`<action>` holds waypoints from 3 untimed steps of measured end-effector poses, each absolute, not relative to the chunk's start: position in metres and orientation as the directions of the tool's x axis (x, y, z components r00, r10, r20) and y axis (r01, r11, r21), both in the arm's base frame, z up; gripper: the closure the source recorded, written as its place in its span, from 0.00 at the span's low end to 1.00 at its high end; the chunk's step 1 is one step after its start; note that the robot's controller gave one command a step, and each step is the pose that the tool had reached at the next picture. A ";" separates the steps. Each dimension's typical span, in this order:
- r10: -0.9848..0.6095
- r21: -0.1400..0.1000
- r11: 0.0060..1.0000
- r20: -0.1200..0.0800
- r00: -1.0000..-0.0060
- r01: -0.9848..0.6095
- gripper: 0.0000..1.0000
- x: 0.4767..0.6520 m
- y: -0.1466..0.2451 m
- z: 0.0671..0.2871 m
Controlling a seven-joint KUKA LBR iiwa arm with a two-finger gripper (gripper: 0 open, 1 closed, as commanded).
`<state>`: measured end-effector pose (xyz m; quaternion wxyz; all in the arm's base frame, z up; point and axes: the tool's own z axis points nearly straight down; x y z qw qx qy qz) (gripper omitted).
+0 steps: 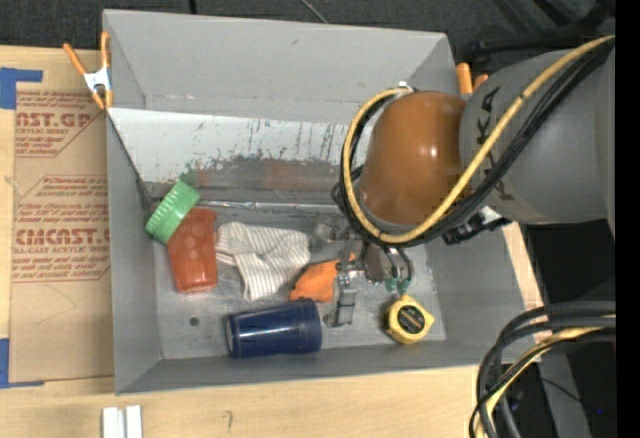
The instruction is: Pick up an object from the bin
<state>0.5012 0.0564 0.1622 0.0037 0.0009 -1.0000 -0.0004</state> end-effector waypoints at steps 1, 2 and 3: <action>-0.001 0.001 1.000 0.000 -1.000 -0.001 0.00 0.503 0.056 0.167; -0.069 0.001 0.998 -0.009 -0.998 -0.069 0.00 0.503 0.051 0.144; -0.157 0.000 0.988 0.000 -0.988 -0.157 1.00 0.513 0.028 0.074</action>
Offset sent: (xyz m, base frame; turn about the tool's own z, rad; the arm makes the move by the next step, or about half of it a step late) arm -0.0028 -0.0202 -0.0755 -0.1991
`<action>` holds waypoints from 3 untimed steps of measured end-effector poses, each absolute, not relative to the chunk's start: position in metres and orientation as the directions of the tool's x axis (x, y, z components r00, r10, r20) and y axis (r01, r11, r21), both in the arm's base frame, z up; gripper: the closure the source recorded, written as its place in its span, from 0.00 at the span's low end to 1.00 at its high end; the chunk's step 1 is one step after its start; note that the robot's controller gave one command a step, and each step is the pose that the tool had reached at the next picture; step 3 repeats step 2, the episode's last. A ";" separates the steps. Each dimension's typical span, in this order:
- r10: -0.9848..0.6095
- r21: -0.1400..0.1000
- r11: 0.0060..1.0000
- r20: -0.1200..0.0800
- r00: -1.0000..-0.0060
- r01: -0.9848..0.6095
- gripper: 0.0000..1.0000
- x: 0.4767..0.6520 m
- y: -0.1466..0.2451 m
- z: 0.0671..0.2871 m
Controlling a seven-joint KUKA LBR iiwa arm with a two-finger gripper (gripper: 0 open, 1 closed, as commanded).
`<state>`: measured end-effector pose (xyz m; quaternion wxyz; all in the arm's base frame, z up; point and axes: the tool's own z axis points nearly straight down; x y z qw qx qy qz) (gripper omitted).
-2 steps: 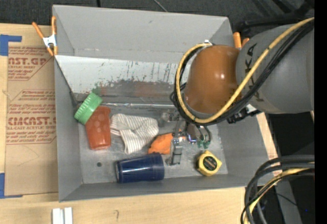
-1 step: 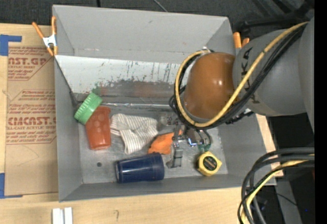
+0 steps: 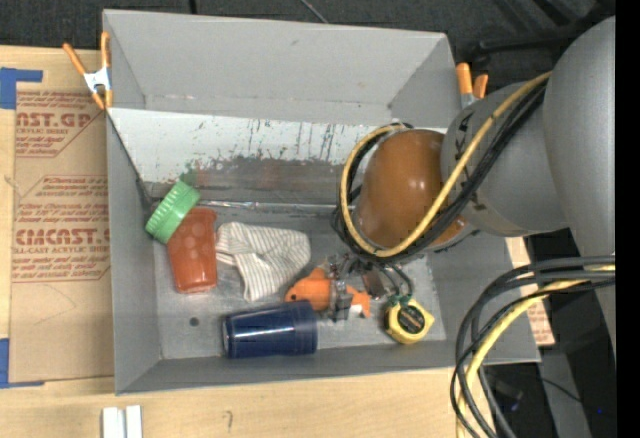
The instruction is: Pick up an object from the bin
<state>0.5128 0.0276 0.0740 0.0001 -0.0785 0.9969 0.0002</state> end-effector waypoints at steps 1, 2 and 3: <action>-0.156 0.001 0.988 0.000 -0.988 -0.156 1.00 0.513 0.028 0.074; -0.136 0.000 0.991 -0.001 -0.991 -0.136 1.00 0.512 0.020 0.214; -0.136 0.000 0.991 -0.001 -0.991 -0.136 1.00 0.512 0.020 0.214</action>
Offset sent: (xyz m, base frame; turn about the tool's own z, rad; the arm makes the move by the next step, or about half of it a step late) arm -0.0008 -0.0083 0.1409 0.0208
